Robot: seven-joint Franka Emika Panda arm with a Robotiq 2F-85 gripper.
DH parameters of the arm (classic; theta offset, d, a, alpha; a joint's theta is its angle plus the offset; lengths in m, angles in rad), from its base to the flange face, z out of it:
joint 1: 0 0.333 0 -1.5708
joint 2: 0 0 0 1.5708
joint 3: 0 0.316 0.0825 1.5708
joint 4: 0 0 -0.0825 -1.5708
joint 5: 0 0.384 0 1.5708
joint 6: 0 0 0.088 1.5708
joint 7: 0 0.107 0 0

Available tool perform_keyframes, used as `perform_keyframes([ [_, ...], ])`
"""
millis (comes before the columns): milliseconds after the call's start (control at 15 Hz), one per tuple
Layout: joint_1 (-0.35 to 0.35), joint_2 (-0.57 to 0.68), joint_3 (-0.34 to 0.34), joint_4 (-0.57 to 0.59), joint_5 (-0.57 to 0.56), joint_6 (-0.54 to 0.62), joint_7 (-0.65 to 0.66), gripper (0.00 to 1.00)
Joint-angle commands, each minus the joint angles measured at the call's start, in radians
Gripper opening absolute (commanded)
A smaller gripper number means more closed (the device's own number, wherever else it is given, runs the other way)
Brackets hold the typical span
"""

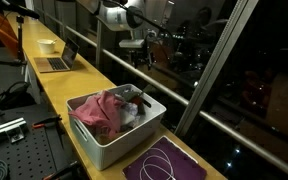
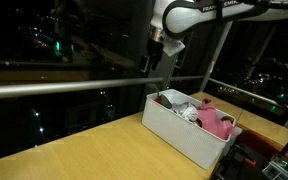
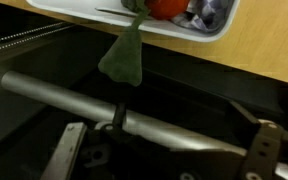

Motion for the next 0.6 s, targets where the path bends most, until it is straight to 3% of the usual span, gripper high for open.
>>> perform_keyframes([
  [0, -0.014, 0.101, 0.005, 0.124, 0.059, -0.061, -0.045, 1.0],
  [533, -0.034, 0.14, 0.01, 0.202, 0.137, -0.197, -0.04, 1.0],
])
